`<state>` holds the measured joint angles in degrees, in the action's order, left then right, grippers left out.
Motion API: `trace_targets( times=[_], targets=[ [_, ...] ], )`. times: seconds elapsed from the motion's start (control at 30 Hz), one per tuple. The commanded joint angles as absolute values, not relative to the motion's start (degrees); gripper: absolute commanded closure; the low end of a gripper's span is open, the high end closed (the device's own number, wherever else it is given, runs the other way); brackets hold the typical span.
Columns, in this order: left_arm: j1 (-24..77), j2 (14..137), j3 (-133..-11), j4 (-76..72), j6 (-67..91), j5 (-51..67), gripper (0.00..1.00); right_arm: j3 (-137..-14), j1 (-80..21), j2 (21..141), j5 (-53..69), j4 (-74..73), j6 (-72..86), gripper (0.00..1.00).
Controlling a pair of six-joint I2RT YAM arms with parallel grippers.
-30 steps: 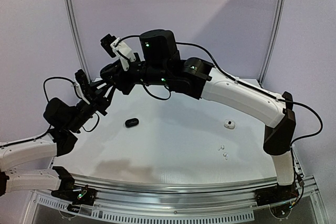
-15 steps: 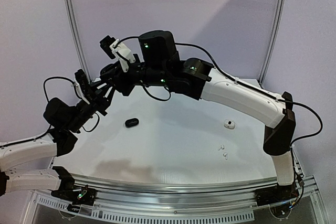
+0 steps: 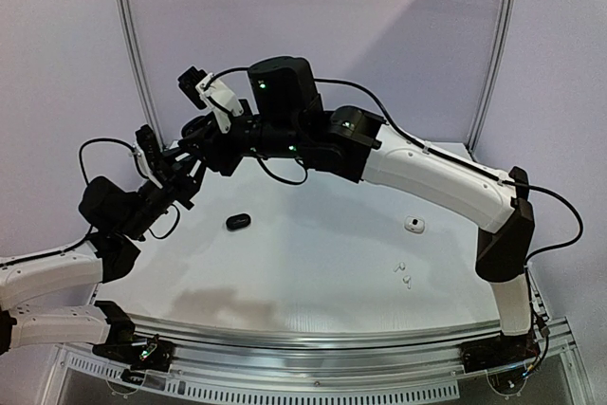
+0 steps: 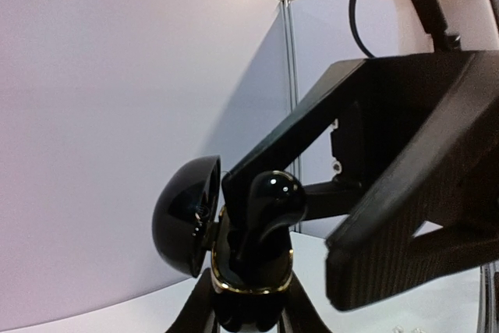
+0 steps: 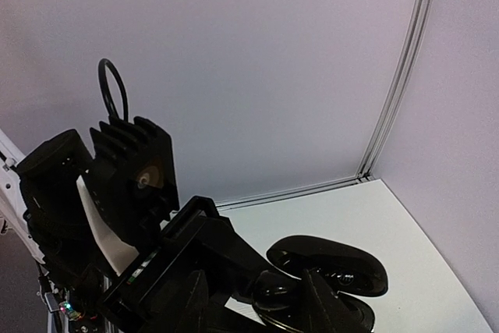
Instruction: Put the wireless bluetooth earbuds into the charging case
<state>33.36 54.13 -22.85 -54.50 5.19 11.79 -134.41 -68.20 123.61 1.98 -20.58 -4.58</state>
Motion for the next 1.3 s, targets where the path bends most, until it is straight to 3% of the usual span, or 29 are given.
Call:
trace_targets(
  times=[0.0,0.43,0.67,0.83,1.27],
  targets=[
    [33.9,53.5,-23.3,-54.8,6.2,13.6,1.00,-135.1,-67.5,123.1,-1.9,-21.2,-5.6,0.59],
    [33.4,53.5,-23.8,-52.6,8.9,13.7,1.00,-135.3,-67.5,121.8,-0.8,-20.3,-6.3,0.51],
    [33.4,53.3,-23.7,-52.1,9.7,14.1,1.00,-135.3,-67.5,121.9,1.4,-19.1,-5.4,0.51],
    [33.4,53.3,-23.8,-52.7,11.4,15.0,1.00,-135.3,-67.6,122.6,0.3,-19.2,-5.3,0.56],
    [30.1,51.9,-24.1,-44.9,15.8,10.2,1.00,-135.9,-67.5,115.5,7.3,-11.1,2.2,0.54]
  ],
)
